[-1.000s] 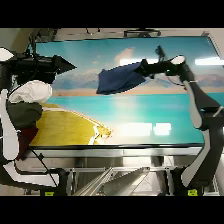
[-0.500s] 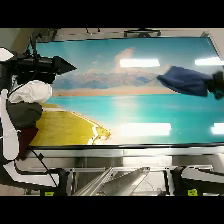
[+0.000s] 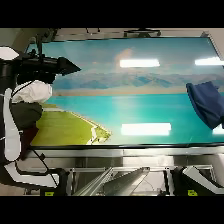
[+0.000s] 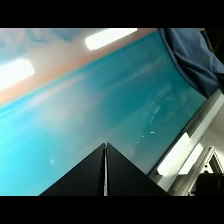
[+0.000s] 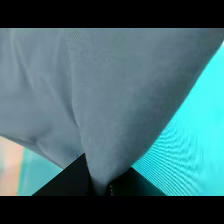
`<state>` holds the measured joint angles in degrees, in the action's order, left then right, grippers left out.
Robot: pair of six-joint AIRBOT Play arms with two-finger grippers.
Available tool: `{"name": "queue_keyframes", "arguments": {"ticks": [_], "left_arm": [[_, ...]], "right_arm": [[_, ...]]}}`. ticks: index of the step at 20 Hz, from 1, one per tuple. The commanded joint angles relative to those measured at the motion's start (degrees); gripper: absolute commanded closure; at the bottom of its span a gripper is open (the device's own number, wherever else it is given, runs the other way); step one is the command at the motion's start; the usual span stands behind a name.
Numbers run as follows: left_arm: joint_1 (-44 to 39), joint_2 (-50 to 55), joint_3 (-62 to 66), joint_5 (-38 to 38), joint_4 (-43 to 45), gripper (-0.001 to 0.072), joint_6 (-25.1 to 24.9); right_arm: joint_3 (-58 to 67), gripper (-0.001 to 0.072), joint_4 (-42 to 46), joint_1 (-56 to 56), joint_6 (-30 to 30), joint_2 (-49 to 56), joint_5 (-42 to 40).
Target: Fold the shirts.
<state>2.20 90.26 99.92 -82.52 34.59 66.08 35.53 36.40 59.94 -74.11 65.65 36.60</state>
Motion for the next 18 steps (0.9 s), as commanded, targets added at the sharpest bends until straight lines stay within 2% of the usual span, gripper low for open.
{"name": "queue_keyframes", "arguments": {"ticks": [1, 2, 3, 4, 8, 10, 11, 13, 15, 16, 17, 18], "left_arm": [[-2.4, 0.0, 0.0, -0.1, 0.2, 0.0693, -0.1], [-3.1, 0.0, 0.0, -0.1, 0.2, 0.0693, -0.1], [-3.7, 0.0, 0.0, -0.2, 0.2, 0.0694, -0.1], [-4.0, 0.0, 0.0, -0.4, 0.2, 0.0693, -0.1], [-4.4, 0.0, 0.1, -2.5, -0.3, 0.0694, 0.0], [-4.2, 0.0, 2.1, -3.8, -0.3, 0.0694, 0.0], [-3.7, 0.0, 4.0, -4.2, -0.3, 0.0694, 0.0], [-3.3, 0.0, 8.3, -5.1, -0.3, 0.0694, 1.6], [-2.8, 0.0, 12.4, -5.9, -0.3, 0.0694, 3.3], [-2.8, -0.1, 13.9, -6.3, -0.3, 0.0694, 4.1], [-2.8, -0.3, 14.9, -6.7, -0.3, 0.0694, 4.8], [-2.8, -0.9, 14.8, -6.8, -0.3, 0.0694, 5.2]], "right_arm": [[-2.1, 0.0679, 0.5, 1.2, 0.8, -0.7, 2.6], [-2.1, 0.0566, 1.5, 1.6, 0.8, -0.7, 5.6], [-2.1, 0.0272, 3.2, 2.4, 0.5, -0.7, 8.6], [-2.1, 0.0184, 4.8, 3.3, -1.0, -0.7, 11.5], [0.4, 0.0195, 10.4, 11.6, -5.9, -3.3, 25.5], [4.5, 0.0334, 10.5, 15.6, -6.3, -5.7, 31.6], [7.0, 0.0347, 11.2, 16.6, -6.6, -6.9, 34.4], [11.1, 0.0348, 15.6, 16.4, -9.8, -9.2, 37.6], [12.4, 0.0352, 10.4, 12.1, -9.7, -11.4, 36.7], [12.7, 0.0519, 6.1, 8.0, -7.7, -12.5, 35.8], [12.7, 0.0633, 2.1, 3.5, -5.9, -13.4, 35.3], [12.7, 0.0634, -1.3, -1.8, -5.8, -13.7, 34.7]]}}
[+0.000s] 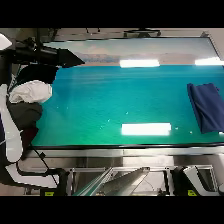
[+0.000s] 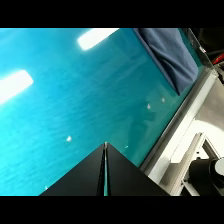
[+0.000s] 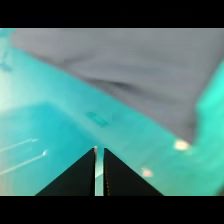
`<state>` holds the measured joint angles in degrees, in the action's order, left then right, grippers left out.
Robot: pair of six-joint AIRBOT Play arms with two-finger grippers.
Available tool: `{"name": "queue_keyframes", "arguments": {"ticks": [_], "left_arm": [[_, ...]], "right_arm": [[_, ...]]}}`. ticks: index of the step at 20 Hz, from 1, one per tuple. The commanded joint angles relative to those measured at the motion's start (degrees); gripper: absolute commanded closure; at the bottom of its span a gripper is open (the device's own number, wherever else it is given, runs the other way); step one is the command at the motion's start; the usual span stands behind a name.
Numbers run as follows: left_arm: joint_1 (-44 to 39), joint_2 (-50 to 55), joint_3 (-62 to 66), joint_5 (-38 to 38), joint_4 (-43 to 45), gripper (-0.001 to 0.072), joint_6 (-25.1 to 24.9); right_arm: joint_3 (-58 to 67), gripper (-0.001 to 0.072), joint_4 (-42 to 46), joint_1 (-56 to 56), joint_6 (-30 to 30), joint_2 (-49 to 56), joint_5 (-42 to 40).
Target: Fold the shirts.
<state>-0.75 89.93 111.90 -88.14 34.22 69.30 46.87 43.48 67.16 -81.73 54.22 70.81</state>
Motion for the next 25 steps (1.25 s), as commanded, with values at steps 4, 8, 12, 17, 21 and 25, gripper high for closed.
{"name": "queue_keyframes", "arguments": {"ticks": [4, 8, 12, 17, 21, 25], "left_arm": [[1.8, -7.9, -9.9, 0.4, 0.1, 0.0694, 2.8], [3.1, -21.6, -35.6, 2.7, 0.3, 0.0694, 1.6], [3.1, -34.7, -58.3, 6.0, 0.2, 0.0694, 1.9], [3.3, -44.3, -69.5, 9.5, 0.2, 0.0694, 3.1], [3.3, -47.7, -72.4, 10.1, 0.2, 0.0694, 4.3], [3.3, -48.2, -72.6, 9.7, 0.1, 0.0694, 4.7]], "right_arm": [[1.4, 0.0688, -10.7, -30.9, 4.1, -2.4, -1.8], [-1.0, 0.0688, -5.7, -49.7, 5.3, -4.3, -3.0], [-2.9, 0.0689, -2.3, -60.2, 5.1, -4.7, -6.1], [-2.9, 0.0688, -2.7, -62.1, 5.3, -4.7, -4.4], [-2.9, 0.0688, -2.7, -62.1, 5.3, -4.5, -4.4], [-2.9, 0.0688, -2.7, -62.1, 5.3, -4.5, -4.4]]}}
